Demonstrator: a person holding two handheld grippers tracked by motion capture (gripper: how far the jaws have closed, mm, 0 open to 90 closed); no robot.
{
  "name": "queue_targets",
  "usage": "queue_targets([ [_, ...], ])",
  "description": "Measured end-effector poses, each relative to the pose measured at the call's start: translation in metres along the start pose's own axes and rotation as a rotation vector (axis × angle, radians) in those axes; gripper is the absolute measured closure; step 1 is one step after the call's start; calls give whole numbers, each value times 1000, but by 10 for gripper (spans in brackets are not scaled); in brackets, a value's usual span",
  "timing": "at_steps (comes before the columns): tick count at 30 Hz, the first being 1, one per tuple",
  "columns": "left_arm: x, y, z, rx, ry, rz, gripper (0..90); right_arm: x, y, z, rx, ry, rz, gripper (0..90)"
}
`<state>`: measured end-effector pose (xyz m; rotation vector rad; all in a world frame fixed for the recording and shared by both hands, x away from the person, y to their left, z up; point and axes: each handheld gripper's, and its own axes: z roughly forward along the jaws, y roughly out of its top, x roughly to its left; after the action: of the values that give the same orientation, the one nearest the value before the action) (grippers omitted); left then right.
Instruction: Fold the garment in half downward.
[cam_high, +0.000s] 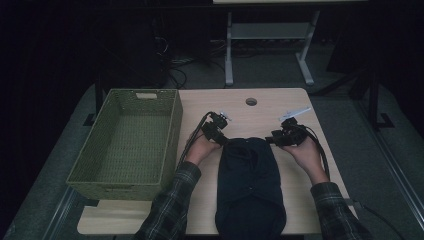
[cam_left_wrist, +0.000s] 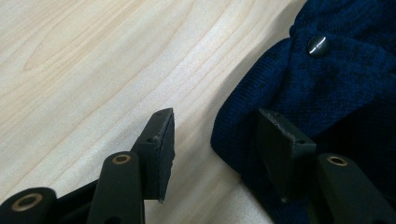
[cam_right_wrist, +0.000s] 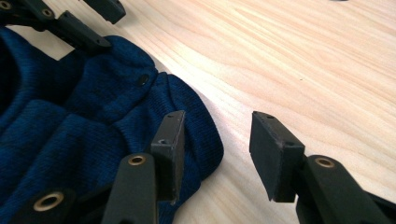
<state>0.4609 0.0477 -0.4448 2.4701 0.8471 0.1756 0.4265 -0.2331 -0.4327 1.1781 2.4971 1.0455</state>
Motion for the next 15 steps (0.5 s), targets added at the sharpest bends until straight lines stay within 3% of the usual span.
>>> queue_targets([
  [12,6,-6,4,-16,-68,-5,555,-3,-8,29,64,24,1,582],
  [15,5,-7,5,-37,-95,-20,610,-5,-12,29,56,39,33,604],
])
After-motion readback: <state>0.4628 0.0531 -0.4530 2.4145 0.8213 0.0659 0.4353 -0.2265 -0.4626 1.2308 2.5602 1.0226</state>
